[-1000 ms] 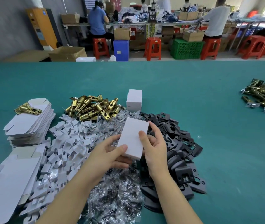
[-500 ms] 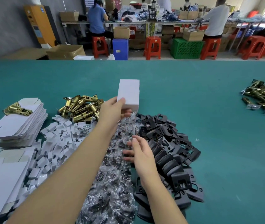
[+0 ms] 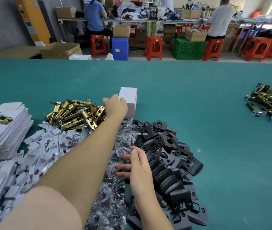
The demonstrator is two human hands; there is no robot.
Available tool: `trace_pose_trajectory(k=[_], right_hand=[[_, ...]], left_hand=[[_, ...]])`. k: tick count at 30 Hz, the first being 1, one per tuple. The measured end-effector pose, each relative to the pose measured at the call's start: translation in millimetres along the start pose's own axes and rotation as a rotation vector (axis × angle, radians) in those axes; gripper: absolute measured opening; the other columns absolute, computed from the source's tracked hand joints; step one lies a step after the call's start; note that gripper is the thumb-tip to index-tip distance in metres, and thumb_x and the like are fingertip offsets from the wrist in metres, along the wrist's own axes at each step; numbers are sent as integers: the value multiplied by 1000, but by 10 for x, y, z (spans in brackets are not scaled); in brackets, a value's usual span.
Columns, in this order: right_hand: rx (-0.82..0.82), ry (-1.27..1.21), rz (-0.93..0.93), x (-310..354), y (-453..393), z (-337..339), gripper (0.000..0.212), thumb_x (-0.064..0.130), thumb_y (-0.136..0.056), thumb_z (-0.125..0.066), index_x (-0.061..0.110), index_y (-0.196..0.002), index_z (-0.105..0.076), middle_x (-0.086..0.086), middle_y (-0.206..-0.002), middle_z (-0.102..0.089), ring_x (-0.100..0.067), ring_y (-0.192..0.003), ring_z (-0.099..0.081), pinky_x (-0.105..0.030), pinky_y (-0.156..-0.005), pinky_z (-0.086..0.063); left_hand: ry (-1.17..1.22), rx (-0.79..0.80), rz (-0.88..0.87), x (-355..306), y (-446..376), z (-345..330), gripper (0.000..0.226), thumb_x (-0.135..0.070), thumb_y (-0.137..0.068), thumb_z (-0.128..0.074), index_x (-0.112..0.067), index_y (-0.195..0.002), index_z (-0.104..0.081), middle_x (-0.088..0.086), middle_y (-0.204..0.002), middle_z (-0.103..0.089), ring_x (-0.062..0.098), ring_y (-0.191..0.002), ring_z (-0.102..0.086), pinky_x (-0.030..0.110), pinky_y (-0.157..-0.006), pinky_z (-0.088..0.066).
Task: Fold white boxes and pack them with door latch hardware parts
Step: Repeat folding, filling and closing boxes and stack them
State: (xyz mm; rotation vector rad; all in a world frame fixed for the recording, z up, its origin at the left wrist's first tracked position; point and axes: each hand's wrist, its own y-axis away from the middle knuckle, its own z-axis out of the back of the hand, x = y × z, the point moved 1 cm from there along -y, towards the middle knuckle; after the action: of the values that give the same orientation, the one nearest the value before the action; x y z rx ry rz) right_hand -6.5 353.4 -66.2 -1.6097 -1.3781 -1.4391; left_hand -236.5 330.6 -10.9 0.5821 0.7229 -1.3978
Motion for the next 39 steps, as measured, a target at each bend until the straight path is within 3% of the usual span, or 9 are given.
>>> trace_pose_trajectory(k=[4, 11, 20, 23, 26, 30, 32, 35, 39], right_hand=[[4, -4, 15, -1, 20, -3, 24, 39, -109, -41, 33, -127, -56, -6, -112, -69, -16, -76, -71, -31, -69, -62], [-8, -18, 11, -10, 10, 8, 23, 40, -109, -42, 35, -126, -56, -4, -111, -71, -19, -77, -72, -29, -67, -60], [-1, -22, 13, 2, -1, 12, 25, 38, -109, -42, 30, -129, -56, -6, -111, -70, -19, -77, -73, -26, -64, -59], [2, -7, 17, 24, 3, 13, 25, 37, -109, -41, 28, -128, -56, -6, -109, -70, -18, -76, -73, -32, -67, -63], [-1, 47, 26, 36, 10, -2, 25, 38, -109, -41, 29, -126, -56, -6, -110, -70, -18, -77, -73, -32, -69, -63], [1, 126, 52, 22, 22, -42, 21, 36, -109, -42, 30, -124, -56, -5, -110, -69, -15, -76, -72, -27, -68, -61], [5, 179, 72, 5, 28, -54, 20, 36, -109, -44, 31, -124, -56, -1, -108, -70, -12, -77, -73, -25, -70, -61], [11, 265, 105, -33, 50, -56, 15, 36, -108, -47, 36, -119, -56, 3, -105, -72, -12, -83, -74, -29, -77, -61], [13, 322, 138, -56, 70, -45, 12, 36, -107, -50, 38, -115, -59, 2, -100, -73, -12, -84, -74, -40, -87, -62]], left_hand=[[-306, -75, -189, 1, 84, -70, 66, -49, -103, -41, -12, -156, -27, 20, -147, -37, 37, -127, -38, 46, -103, -36], [-394, 15, -252, 57, 106, -210, 75, -56, -94, -55, -15, -150, -29, 17, -131, -47, 36, -118, -49, 48, -101, -41], [-441, 4, -332, -3, 283, 70, 78, -50, -97, -52, -21, -160, -14, 18, -160, -20, 37, -141, -31, 50, -111, -29], [-362, 6, -434, 31, 524, 442, 65, -41, -99, -52, -21, -156, -28, 13, -151, -38, 32, -132, -44, 46, -105, -38], [-387, 46, -467, 199, 810, 882, 38, -39, -101, -50, -22, -135, -58, 0, -119, -66, 21, -100, -63, 36, -79, -49], [-518, 93, -399, 599, 1168, 1461, 26, -36, -105, -46, -23, -98, -67, -10, -70, -65, 11, -57, -56, 28, -51, -45], [-586, 110, -366, 860, 1347, 1729, 23, -28, -106, -44, -25, -109, -67, -12, -80, -67, 7, -61, -56, 29, -52, -47], [-706, 55, -281, 1302, 1600, 2110, 35, -18, -103, -44, -38, -128, -59, -13, -115, -68, 12, -94, -65, 33, -67, -55], [-890, -82, -88, 1862, 1741, 2506, 26, -32, -102, -45, -29, -122, -61, -7, -112, -64, 20, -102, -59, 33, -67, -47]])
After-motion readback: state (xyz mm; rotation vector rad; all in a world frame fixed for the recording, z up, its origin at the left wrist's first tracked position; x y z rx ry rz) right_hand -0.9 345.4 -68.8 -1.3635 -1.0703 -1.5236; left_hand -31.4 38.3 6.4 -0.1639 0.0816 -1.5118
